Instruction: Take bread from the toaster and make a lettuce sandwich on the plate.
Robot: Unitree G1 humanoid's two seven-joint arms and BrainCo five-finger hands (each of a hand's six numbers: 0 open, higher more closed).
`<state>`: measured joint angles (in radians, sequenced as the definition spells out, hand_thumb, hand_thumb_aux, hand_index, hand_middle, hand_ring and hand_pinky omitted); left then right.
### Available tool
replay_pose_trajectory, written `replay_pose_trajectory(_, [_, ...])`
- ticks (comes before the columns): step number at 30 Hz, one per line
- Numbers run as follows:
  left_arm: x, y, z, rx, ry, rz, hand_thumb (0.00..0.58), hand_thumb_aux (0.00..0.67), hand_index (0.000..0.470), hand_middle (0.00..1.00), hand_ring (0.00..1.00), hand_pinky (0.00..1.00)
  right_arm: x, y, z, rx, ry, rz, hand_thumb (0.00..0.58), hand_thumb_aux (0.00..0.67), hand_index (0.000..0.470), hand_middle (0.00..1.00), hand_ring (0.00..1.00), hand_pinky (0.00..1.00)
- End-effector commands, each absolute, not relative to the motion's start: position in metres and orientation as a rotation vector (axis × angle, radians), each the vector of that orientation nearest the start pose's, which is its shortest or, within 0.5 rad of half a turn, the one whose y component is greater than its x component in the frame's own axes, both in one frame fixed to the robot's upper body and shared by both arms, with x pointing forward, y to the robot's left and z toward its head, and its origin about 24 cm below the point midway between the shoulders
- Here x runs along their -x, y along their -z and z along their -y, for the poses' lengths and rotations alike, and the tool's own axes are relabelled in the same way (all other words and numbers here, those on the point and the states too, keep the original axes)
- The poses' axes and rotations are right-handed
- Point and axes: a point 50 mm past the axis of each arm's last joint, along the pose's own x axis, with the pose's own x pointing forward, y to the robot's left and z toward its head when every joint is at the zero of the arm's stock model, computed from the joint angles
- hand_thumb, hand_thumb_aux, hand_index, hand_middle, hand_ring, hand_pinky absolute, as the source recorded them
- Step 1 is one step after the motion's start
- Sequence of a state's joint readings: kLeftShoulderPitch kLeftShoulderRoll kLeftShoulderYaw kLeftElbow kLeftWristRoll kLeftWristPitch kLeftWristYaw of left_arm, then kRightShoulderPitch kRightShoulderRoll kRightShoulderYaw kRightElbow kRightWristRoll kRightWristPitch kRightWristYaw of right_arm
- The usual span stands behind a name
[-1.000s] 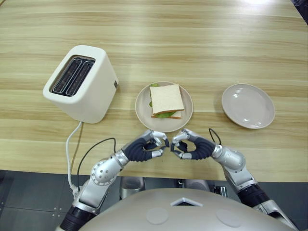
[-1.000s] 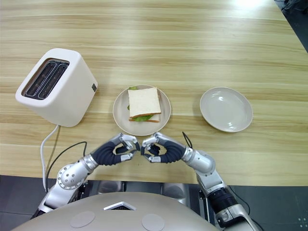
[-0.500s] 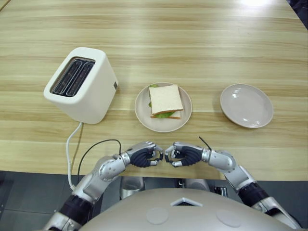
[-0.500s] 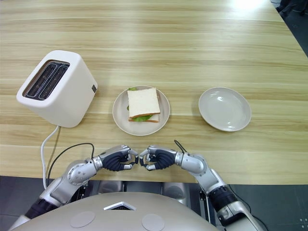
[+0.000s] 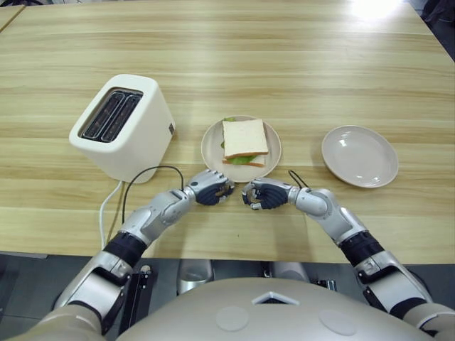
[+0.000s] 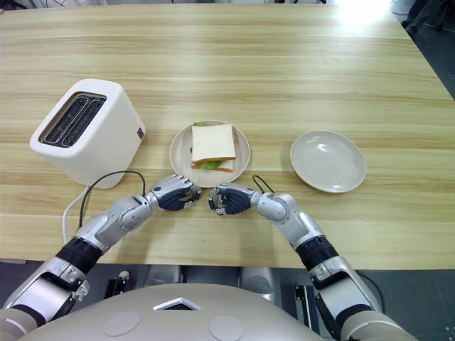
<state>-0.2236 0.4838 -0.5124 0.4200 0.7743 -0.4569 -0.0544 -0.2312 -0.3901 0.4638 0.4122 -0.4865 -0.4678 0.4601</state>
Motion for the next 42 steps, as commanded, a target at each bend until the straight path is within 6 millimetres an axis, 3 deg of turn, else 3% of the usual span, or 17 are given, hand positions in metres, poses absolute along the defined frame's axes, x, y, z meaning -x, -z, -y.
replay_pose_trajectory(1, [-0.263,0.023,-0.146,-1.33,0.842,0.098,0.58,0.67,0.46,1.0,1.0,1.0,-0.262,0.01,0.112,1.0,-1.056,-0.014,0.58,0.67,0.46,1.0,1.0,1.0])
replay_pose_trajectory(5, [-0.287,0.015,-0.148,-1.347,0.781,0.116,0.58,0.67,0.46,1.0,1.0,1.0,-0.287,0.006,0.119,1.07,-0.99,-0.023,0.58,0.67,0.46,1.0,1.0,1.0])
replay_pose_trajectory(11, [-0.304,0.015,-0.136,-1.307,0.756,0.118,0.58,0.67,0.46,1.0,1.0,1.0,-0.319,0.004,0.124,1.072,-0.88,-0.085,0.58,0.67,0.46,1.0,1.0,1.0])
replay_pose_trajectory(18, [-0.311,0.018,-0.132,-1.287,0.733,0.1,0.58,0.67,0.46,1.0,1.0,1.0,-0.328,0.007,0.127,1.057,-0.816,-0.133,0.58,0.67,0.46,1.0,1.0,1.0])
replay_pose_trajectory(23, [-0.313,0.008,-0.141,-1.258,0.666,0.161,0.58,0.67,0.46,1.0,1.0,1.0,-0.33,-0.005,0.128,1.013,-0.779,0.003,0.58,0.67,0.46,1.0,1.0,1.0])
replay_pose_trajectory(24, [-0.315,0.003,-0.144,-1.242,0.633,0.188,0.58,0.67,0.46,1.0,1.0,1.0,-0.331,-0.01,0.13,1.02,-0.761,0.045,0.58,0.67,0.46,0.82,0.82,0.82])
replay_pose_trajectory(25, [-0.317,-0.002,-0.147,-1.23,0.592,0.22,0.58,0.67,0.46,1.0,1.0,1.0,-0.332,-0.014,0.132,1.026,-0.743,0.084,0.58,0.67,0.46,0.82,0.82,0.82])
replay_pose_trajectory(26, [-0.319,-0.01,-0.15,-1.214,0.546,0.26,0.58,0.67,0.46,1.0,1.0,1.0,-0.332,-0.018,0.135,1.02,-0.722,0.118,0.445,0.347,0.238,0.0,0.0,0.0])
replay_pose_trajectory(27, [-0.32,-0.017,-0.152,-1.185,0.501,0.297,0.58,0.67,0.46,1.0,1.0,1.0,-0.332,-0.022,0.138,1.01,-0.703,0.147,0.445,0.347,0.238,0.0,0.0,0.0])
replay_pose_trajectory(28, [-0.32,-0.027,-0.154,-1.118,0.439,0.348,0.288,0.194,0.133,0.58,0.58,0.58,-0.332,-0.029,0.139,0.984,-0.683,0.202,0.0,0.0,0.0,0.0,0.0,0.0])
replay_pose_trajectory(29, [-0.318,-0.037,-0.156,-1.052,0.382,0.397,0.0,0.0,0.0,0.0,0.0,0.0,-0.33,-0.036,0.138,0.943,-0.664,0.27,0.0,0.0,0.0,0.0,0.0,0.0])
replay_pose_trajectory(32, [-0.306,-0.062,-0.155,-0.832,0.265,0.506,0.0,0.0,0.0,0.0,0.0,0.0,-0.322,-0.059,0.134,0.751,-0.583,0.459,0.0,0.0,0.0,0.0,0.0,0.0])
replay_pose_trajectory(35, [-0.29,-0.08,-0.149,-0.573,0.203,0.558,0.0,0.0,0.0,0.0,0.0,0.0,-0.311,-0.078,0.13,0.436,-0.44,0.607,0.0,0.0,0.0,0.0,0.0,0.0])
replay_pose_trajectory(42, [-0.268,-0.089,-0.144,-0.177,0.189,0.505,0.0,0.0,0.0,0.0,0.0,0.0,-0.303,-0.074,0.126,0.106,-0.282,0.617,0.0,0.0,0.0,0.0,0.0,0.0])
